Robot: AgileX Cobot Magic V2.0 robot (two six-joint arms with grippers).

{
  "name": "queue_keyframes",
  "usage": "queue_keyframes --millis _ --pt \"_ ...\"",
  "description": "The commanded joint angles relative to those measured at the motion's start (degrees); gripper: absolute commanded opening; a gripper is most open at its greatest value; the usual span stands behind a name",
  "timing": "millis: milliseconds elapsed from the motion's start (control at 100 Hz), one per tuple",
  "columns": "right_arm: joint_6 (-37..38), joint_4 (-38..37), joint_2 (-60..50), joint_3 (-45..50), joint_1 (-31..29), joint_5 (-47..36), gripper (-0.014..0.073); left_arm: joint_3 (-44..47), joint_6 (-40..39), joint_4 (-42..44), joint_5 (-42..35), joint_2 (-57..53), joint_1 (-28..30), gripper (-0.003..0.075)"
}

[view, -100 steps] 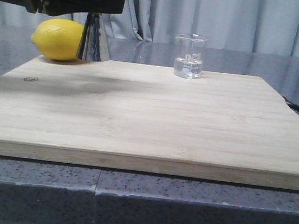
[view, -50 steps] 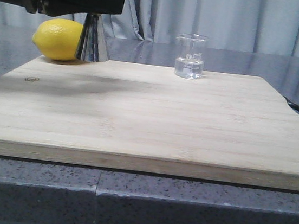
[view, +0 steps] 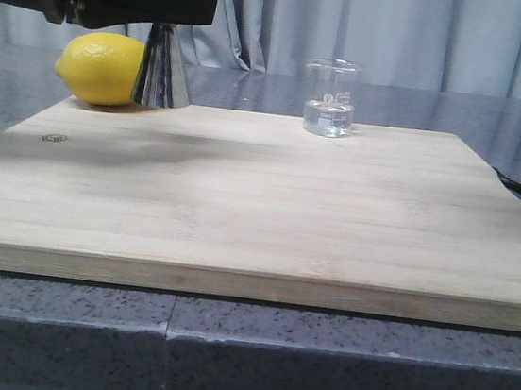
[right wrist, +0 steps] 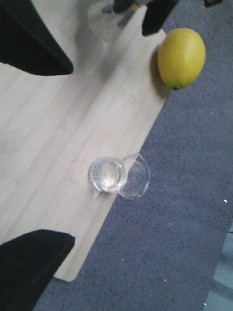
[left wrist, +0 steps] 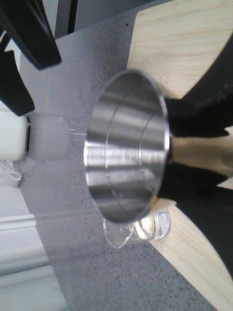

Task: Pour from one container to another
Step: 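Reach the right gripper toward the glass beaker, then grasp the glass beaker with the right gripper and lift it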

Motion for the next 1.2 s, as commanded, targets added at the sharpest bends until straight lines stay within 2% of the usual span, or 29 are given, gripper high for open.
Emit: queue_keyframes --millis 0,240,460,620,850,1030,1190 --pt "-0.59 1.43 0.87 0.97 0.30 -12.11 0.0585 -1.51 -0.41 -4.84 5.78 -2.56 -0.43 0.0218" --pt "-0.31 1.57 7.17 7.96 5.78 -30.28 0.0585 -1.51 -0.41 -4.84 5.78 -2.56 -0.43 0.0218" --pt "8.75 1.19 14.35 10.69 6.75 -44.10 0.0585 -1.51 -0.41 -4.84 5.78 -2.56 -0.43 0.0218" --pt "16.97 -6.28 19.61 10.69 6.75 -50.48 0.0585 -1.51 -0.41 -4.84 5.78 -2.56 -0.43 0.0218" --pt "16.97 -8.68 25.97 10.69 6.75 -64.29 0.0585 -1.51 -0.41 -4.84 5.78 -2.56 -0.43 0.0218" --pt "16.97 -8.81 28.95 10.45 6.75 -69.73 0.0585 -1.51 -0.41 -4.84 5.78 -2.56 -0.43 0.0218" --pt "16.97 -8.81 31.10 8.60 6.16 -70.15 0.0585 -1.51 -0.41 -4.84 5.78 -2.56 -0.43 0.0218"
